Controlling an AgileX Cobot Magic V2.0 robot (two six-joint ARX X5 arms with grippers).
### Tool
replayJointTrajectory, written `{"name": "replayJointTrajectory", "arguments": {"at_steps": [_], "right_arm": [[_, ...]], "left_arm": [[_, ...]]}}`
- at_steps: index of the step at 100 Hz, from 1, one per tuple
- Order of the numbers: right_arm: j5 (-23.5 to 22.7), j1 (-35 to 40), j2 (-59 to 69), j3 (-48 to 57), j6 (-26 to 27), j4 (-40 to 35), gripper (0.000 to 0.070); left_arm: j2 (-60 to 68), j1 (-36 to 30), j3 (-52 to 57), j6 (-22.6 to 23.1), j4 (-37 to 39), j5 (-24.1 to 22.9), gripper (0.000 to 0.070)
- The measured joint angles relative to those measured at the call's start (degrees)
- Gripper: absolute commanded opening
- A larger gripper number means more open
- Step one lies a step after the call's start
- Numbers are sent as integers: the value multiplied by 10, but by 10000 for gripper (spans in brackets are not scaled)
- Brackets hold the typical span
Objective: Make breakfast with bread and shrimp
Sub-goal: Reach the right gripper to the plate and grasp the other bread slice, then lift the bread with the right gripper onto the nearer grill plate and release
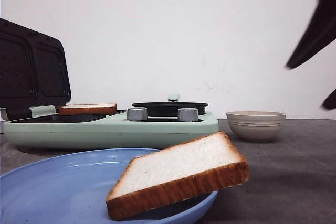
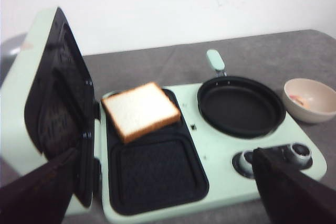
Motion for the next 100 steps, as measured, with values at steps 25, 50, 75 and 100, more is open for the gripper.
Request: {"name": "replayJointTrajectory", "arguments": {"at_steps": [25,50,75,100], "right_arm": [[30,107,106,0,17,72,424],[36,163,188,0,28,116,424],[37,207,220,0,57,179,390],[51,216,233,0,75,194,0]], "left_arm": [[-56,0,-9,0,-77,0,503],[-83,0,-9,1,-104,0,504],[-87,0,-9,1,-108,0,504],[-87,0,-9,1,-110,0,504]]}}
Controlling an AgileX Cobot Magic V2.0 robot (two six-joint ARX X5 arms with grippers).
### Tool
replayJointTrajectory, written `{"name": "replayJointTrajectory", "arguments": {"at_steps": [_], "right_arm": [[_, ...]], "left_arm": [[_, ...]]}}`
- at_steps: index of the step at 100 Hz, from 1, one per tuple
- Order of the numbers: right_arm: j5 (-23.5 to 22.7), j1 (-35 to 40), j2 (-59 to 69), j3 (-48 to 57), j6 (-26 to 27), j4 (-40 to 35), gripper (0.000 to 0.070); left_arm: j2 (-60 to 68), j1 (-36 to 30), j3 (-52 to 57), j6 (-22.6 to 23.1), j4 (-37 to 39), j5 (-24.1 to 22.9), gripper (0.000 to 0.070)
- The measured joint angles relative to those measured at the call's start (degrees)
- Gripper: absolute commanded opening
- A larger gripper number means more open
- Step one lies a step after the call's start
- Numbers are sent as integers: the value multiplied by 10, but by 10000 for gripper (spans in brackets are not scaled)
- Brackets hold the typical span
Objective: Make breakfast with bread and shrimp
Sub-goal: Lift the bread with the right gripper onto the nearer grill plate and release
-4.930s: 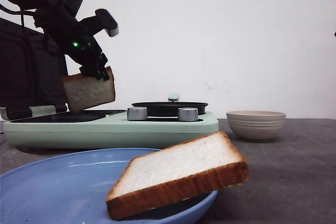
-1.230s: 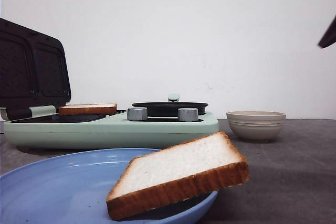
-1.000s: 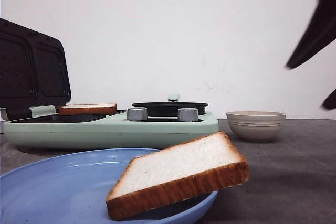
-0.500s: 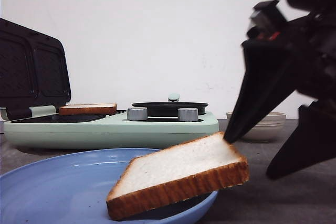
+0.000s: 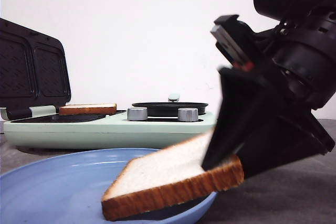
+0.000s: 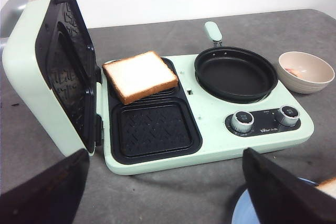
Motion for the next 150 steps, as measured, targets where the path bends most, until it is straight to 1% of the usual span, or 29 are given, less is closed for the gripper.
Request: {"name": "replayJointTrajectory", "arguments": {"at_steps": [29,50,59,72,87,94,108,119,133,150], "right_arm": [[-2,1,-15,0,6,12,0],[-9,1,-58,1,26,66,0],[-8,1,-66,17,36,75,0],[-4,-2,-65,63,40,78,0],[-2,-3,-42,136,38,79,0],[-3,-4,-22,172,37,75,0],[-9,-2,28,242,36,71,0],[-10,-1,77,297,36,71,0],[-23,-1,140,359,36,70,0],[-24,5,218,433,36,71,0]], "left_arm": [[0,0,0,4,-5,0,504],[0,0,0,10,-5,-1,505],[0,0,0,15,-4,-1,505],[0,0,0,20,-4,-4,506],[-1,0,0,26,-7,-43,515],[-5,0,-2,28,-12,-45,515],[-19,0,-17,30,-24,-47,515],[-34,0,-36,30,-35,-61,515],[-53,0,-45,30,-47,-62,515],[-71,0,-45,30,-46,-62,515]]}}
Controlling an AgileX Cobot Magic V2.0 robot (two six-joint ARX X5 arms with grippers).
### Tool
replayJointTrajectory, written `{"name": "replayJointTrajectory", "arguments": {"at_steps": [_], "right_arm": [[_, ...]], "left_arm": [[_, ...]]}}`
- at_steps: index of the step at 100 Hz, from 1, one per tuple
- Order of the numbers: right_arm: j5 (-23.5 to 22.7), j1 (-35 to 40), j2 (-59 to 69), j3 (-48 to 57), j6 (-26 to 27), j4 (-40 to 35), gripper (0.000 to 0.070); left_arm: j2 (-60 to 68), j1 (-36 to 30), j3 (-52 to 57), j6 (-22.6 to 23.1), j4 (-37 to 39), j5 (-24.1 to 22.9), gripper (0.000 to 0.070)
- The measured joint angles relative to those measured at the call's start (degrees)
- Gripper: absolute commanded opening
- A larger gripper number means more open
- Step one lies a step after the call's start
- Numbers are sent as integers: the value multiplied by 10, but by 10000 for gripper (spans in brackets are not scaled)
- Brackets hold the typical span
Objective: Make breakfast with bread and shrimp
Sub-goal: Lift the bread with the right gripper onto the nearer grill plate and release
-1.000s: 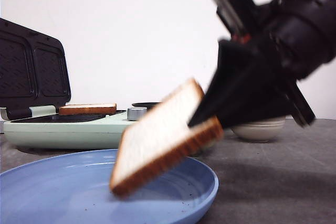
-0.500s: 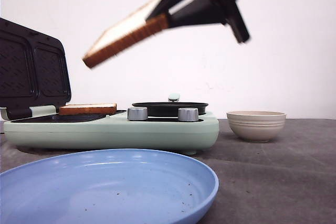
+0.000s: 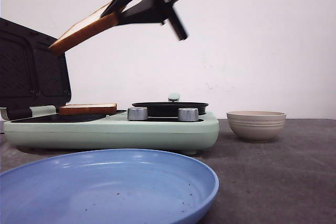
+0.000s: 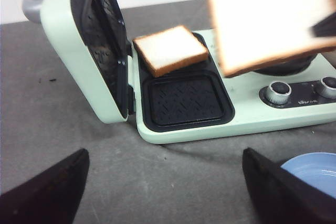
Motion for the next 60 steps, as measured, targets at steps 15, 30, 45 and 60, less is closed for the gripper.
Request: {"name": "replayJointTrajectory", "arguments": {"at_steps": [15,30,45,60], "right_arm": [[-2,4,72,52,0,0,0],[-6,6,135,92,2,0,0],[-5,11,185,118,12,2,0],[1,20,219,119,34,33,0]], "left_arm": [[-2,0,0,0,0,0,514],[-4,0,0,0,0,0,514],[-4,0,0,0,2,0,514],[-4,0,0,0,4,0,514]]}}
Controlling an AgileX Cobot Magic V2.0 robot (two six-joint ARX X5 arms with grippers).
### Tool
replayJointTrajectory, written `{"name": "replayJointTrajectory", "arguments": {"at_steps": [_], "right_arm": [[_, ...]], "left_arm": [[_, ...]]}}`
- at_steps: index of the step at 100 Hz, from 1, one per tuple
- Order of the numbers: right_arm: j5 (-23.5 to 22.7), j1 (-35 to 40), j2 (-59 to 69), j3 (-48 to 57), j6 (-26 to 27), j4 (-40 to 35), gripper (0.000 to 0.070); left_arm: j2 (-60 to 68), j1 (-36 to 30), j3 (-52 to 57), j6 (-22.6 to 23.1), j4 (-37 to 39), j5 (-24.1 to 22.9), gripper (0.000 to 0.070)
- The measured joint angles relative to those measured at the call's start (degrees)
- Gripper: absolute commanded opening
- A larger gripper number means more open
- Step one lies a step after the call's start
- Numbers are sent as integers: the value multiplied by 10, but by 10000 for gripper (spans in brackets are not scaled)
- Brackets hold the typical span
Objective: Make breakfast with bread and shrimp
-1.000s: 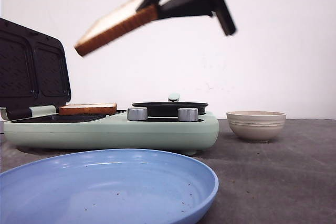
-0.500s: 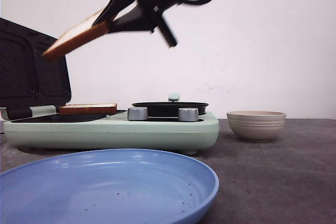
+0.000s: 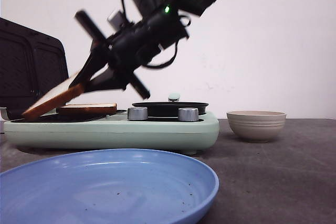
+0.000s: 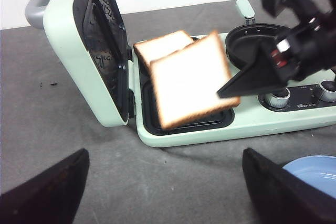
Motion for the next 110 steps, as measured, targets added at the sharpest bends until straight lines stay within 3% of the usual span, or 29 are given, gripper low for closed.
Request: {"name": "replayJointTrajectory", "arguments": {"at_steps": [30,34,42,47,89,110], "right_arm": [[44,14,7,1,17,10,14],[44,15,7,1,17,10,113],[45,16,7,1,15,8,444],[53,16,7,2,15,3,525],[63,15,-2,8,-15,-46,527],[111,-18,-49,7,-46,-96,527]], "left_arm": [[0,0,0,0,0,0,514],[0,0,0,0,0,0,514],[0,0,0,0,0,0,514],[0,0,0,0,0,0,514],[0,0,0,0,0,0,514],[0,0,0,0,0,0,514]]}}
